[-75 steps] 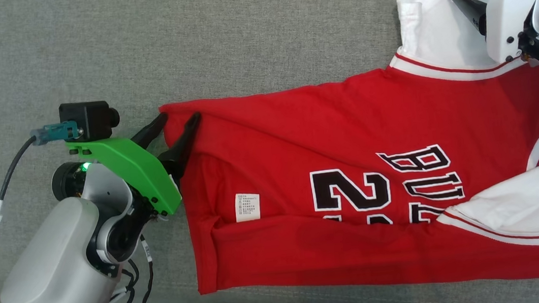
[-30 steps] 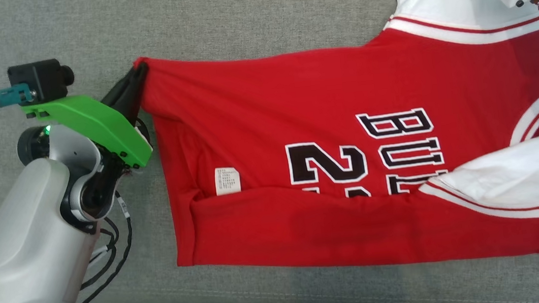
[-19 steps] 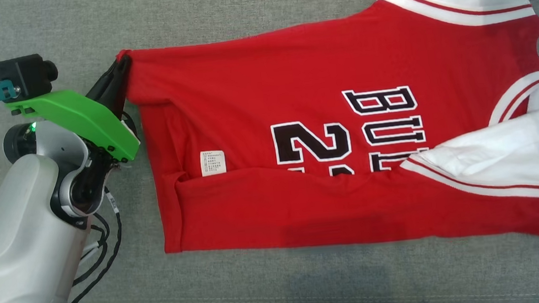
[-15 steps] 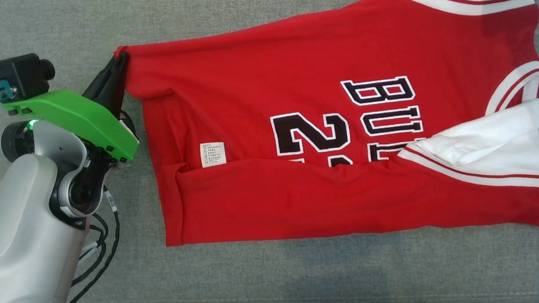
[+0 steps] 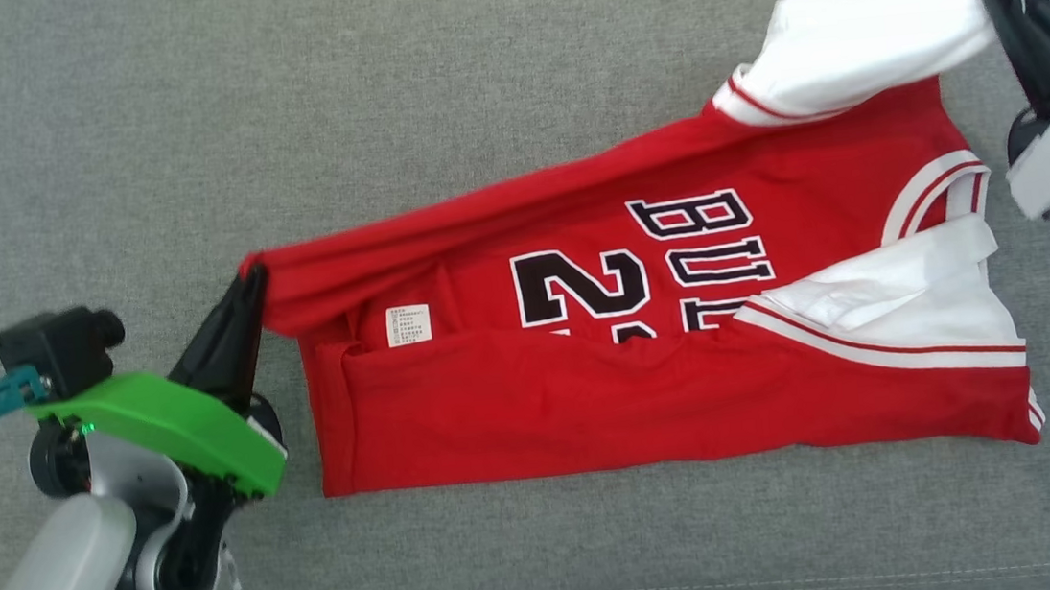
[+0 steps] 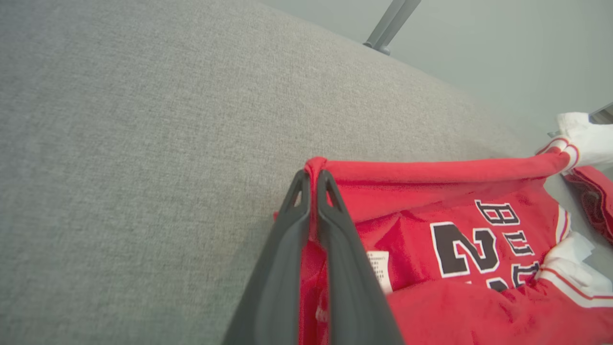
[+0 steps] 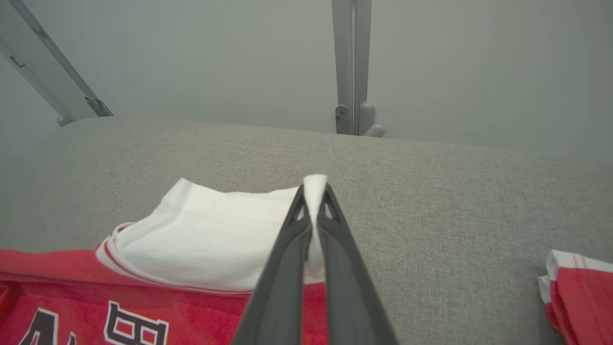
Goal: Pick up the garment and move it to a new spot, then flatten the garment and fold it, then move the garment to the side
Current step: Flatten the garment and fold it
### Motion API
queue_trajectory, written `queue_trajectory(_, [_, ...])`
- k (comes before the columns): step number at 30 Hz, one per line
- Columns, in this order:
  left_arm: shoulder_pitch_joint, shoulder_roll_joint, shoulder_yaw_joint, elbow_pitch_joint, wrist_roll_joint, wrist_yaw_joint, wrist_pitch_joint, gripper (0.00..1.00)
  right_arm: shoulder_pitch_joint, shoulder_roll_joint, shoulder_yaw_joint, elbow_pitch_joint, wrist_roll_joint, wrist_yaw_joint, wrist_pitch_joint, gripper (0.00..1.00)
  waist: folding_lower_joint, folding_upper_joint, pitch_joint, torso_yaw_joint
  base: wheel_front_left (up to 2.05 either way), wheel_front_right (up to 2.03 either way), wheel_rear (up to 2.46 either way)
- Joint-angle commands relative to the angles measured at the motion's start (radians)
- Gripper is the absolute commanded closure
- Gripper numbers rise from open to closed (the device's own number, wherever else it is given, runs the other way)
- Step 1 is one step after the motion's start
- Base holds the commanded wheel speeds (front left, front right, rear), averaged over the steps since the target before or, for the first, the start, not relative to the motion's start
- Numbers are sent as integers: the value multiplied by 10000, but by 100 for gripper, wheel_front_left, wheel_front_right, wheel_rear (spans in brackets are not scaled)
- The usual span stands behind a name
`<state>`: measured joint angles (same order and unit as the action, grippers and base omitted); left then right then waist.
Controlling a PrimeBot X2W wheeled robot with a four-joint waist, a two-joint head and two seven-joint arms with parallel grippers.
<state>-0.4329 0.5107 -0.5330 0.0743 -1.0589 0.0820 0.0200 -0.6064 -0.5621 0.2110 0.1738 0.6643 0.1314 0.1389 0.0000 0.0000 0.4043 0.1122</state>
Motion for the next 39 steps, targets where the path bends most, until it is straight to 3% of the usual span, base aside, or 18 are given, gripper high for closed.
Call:
queue_trajectory(1, [570,218,11,-325,-70,175,-45,100,693,175,-265,-403,-35,-16,80,100,0,0,-481,-332,0,0,0])
queue_trajectory(8, [2275,609,-56,-1402,-405,646,6,100,3135,1253,-1138,-1751,-274,-15,468,100,0,0,-857,-651,0,0,0])
queue_trajectory(15, [2484,489,-118,-1349,-444,785,-12,100,3861,1888,-1228,-1835,-634,-15,527,100,0,0,-925,-753,0,0,0])
queue_trajectory(26, [2323,631,219,-1264,-397,893,-307,100,3954,2158,-1201,-2078,-812,-15,414,100,0,0,-1005,-833,0,0,0])
queue_trajectory(39, [2512,370,-59,-439,-229,796,-492,100,4698,2696,-1244,-1800,-857,-13,323,100,0,0,-1025,-966,0,0,0])
